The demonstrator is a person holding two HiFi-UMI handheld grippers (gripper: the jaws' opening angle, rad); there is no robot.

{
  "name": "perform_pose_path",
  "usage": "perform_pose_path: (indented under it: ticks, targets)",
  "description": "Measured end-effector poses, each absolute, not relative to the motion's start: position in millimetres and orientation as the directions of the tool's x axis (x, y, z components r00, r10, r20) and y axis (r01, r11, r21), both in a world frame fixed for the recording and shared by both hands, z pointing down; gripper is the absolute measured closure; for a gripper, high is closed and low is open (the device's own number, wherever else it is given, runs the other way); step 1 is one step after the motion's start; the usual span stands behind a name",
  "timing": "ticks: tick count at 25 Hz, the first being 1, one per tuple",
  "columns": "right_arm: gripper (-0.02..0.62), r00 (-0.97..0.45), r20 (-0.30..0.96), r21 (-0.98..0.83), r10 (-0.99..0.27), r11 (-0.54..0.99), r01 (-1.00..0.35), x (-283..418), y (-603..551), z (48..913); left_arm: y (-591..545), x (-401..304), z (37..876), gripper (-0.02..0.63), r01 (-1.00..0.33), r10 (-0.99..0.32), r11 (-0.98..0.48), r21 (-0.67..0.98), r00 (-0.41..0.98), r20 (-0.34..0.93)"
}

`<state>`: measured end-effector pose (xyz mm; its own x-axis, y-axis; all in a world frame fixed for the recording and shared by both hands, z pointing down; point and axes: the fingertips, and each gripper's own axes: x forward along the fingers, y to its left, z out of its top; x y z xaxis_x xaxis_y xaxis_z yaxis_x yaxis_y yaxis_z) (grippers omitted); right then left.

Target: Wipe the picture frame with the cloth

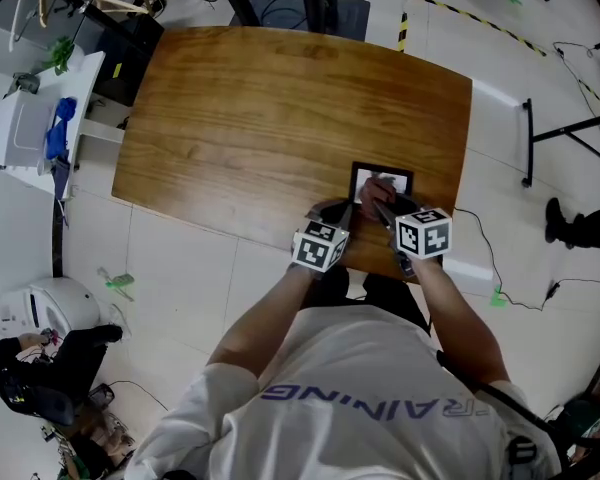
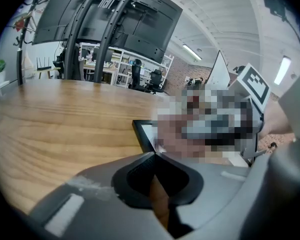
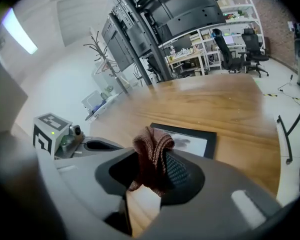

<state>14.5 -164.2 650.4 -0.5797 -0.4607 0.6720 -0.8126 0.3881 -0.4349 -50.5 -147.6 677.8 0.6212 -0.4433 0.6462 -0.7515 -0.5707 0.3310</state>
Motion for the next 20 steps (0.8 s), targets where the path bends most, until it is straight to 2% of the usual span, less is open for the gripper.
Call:
perform_pose_path:
  ticks: [7,10,20]
  targets:
    - [0.465,-0.505,0.686,-0.394,-0.525,0.316,-0.863,69.4,-155.7,651.6,-147.8,-51.2,677.9,0.601,-0.751,-0.443,-0.570,0.333,0.622,0.646]
    - [0.460,-0.492,0.691,-0.360,-0.530,0.339,-0.869,84.3,-151.4,651.0,-147.4,-51.1,678.0,0.601,-0.751,-0.443,-0.570,0.333,0.622,0.645]
    - [0.460,-0.506,0.654,-0.332,-0.562,0.388,-0.860,86.0,-150.6,642.8,-148.0,-51.0,679.6,0.601,-0.747,-0.448,-0.585,0.315,0.622,0.642]
